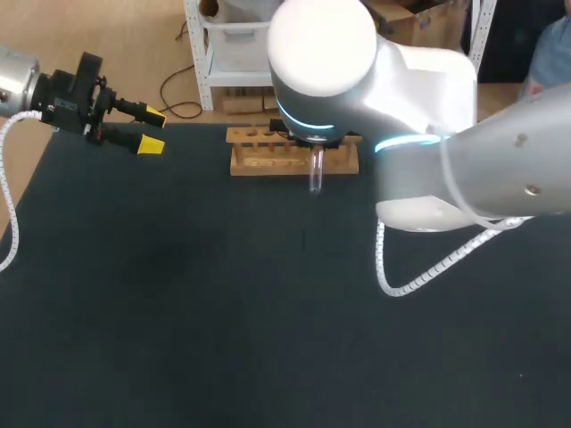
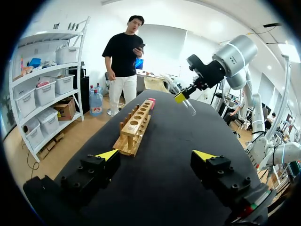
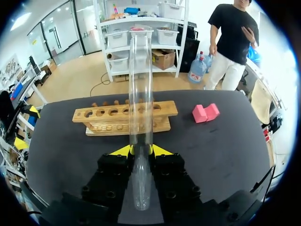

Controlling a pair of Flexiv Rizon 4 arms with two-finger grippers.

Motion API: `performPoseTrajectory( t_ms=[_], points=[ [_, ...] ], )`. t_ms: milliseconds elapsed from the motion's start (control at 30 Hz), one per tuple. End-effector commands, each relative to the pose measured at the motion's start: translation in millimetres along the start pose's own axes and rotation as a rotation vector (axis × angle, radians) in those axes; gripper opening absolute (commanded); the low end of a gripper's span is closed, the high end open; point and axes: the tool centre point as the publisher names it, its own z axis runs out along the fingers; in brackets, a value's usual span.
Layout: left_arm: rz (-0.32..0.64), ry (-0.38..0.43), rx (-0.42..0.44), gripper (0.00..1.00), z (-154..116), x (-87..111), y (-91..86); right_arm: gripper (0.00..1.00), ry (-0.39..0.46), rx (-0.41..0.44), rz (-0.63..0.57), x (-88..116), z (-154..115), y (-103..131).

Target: Grasp the test tube, adjust it, and insert it.

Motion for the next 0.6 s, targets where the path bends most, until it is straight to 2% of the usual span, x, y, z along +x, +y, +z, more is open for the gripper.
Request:
performPoseTrajectory(
  t_ms=[33,600],
  points=[
    [0.002,-0.001,0.001,1.0,-0.1,0.9,0.5,0.0,-0.06,-0.007,0.0,5.0,-20.6,-9.0],
    [0.002,-0.001,0.001,1.0,-0.1,0.9,0.5,0.0,-0.051,-0.032,-0.017,6.7,-23.1,-9.3]
  ],
)
